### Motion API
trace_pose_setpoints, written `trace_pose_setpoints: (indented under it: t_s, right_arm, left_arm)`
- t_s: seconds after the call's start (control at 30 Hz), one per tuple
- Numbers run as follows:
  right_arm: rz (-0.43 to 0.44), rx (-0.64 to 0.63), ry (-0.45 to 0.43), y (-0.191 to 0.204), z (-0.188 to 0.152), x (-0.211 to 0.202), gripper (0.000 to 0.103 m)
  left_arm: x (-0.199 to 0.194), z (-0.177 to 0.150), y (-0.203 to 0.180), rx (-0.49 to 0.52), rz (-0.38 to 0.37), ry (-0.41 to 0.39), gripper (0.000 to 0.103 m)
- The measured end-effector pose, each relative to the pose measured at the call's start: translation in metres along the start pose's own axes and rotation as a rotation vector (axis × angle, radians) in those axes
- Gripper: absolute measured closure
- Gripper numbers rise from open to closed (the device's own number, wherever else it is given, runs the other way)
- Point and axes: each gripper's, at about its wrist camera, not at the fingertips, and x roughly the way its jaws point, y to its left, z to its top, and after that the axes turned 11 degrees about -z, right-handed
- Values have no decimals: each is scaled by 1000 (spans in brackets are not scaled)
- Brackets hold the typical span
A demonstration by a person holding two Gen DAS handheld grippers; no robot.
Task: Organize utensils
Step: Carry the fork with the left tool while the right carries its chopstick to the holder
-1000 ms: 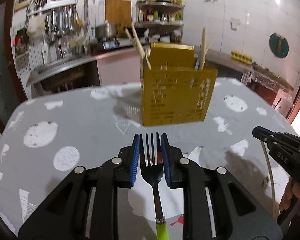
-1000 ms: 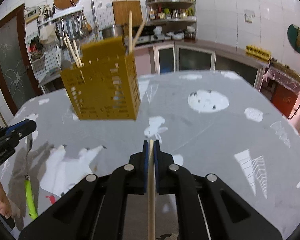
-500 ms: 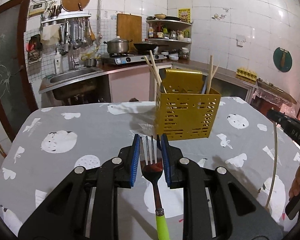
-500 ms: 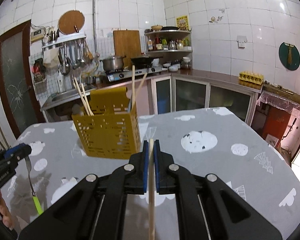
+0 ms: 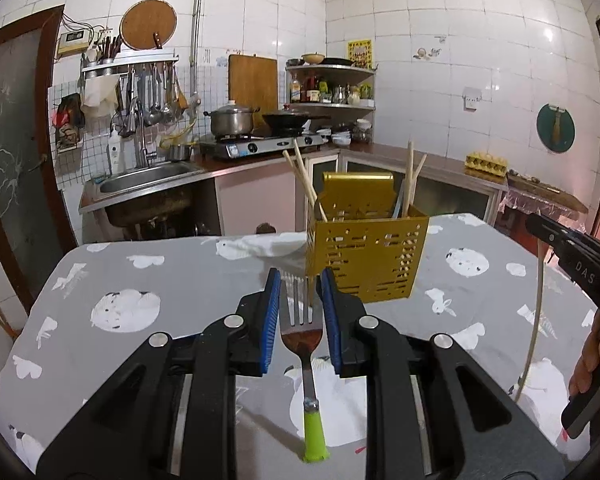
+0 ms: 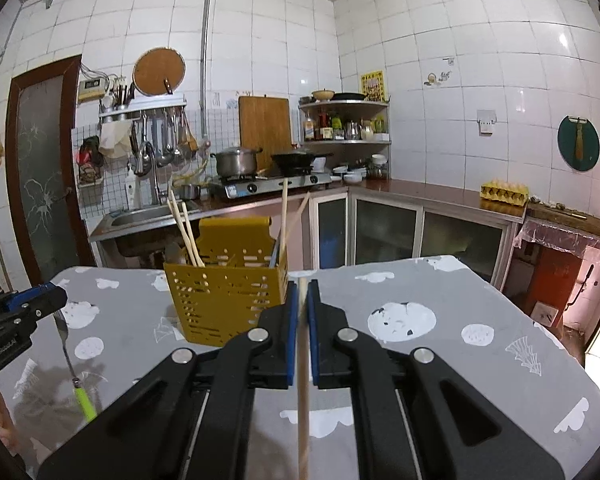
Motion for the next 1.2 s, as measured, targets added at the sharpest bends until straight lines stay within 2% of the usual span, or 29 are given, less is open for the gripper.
trace_pose_setpoints:
  t_s: [0.13,0.33,0.8,1.2]
  right_arm:
    - [1,8,-19,0,7,-2,98]
    - [-7,10,-50,0,19,0,98]
    - [-10,3,-59,5,33,8,98]
    - [-10,-2,-87,5,56,9,98]
  left_arm:
    - [0,9,-3,27,-1,-26,83]
    - [7,18,2,8,-17,-39,83]
    - [7,38,5,-12,-42,-77,83]
    - [4,71,5,-24,-69,-125,83]
